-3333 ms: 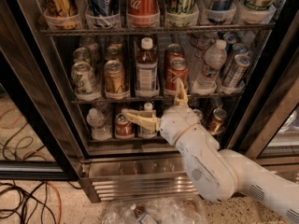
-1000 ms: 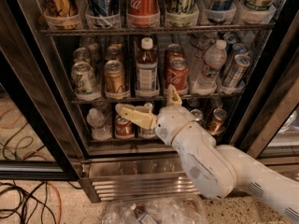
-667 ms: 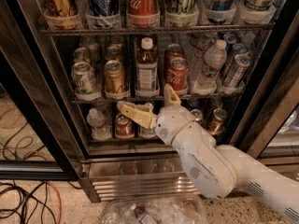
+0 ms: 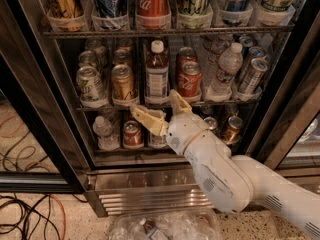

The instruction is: Pick blue plastic bottle from middle shelf of fridge

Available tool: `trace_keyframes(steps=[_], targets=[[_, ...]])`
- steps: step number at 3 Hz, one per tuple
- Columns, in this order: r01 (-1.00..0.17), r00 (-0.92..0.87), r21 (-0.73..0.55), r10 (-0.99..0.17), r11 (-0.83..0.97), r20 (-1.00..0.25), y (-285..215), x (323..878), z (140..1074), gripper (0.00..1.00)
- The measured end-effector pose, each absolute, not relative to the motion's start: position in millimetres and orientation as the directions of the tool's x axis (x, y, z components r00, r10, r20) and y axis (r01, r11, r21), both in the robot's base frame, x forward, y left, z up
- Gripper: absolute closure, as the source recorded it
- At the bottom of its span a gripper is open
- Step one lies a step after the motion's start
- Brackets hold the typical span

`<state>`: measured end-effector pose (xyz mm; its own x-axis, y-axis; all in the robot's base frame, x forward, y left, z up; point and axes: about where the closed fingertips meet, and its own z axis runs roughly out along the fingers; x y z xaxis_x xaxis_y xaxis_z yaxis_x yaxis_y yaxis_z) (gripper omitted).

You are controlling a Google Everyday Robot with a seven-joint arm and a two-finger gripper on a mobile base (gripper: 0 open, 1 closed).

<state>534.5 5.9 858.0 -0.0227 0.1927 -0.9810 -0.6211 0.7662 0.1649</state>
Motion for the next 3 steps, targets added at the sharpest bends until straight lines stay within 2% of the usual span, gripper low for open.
trace_keyframes(steps=[3], targets=[[-0.631, 0.016, 0.091, 0.130, 0.771, -0.991, 10.5, 543.2, 864.0, 0.24]])
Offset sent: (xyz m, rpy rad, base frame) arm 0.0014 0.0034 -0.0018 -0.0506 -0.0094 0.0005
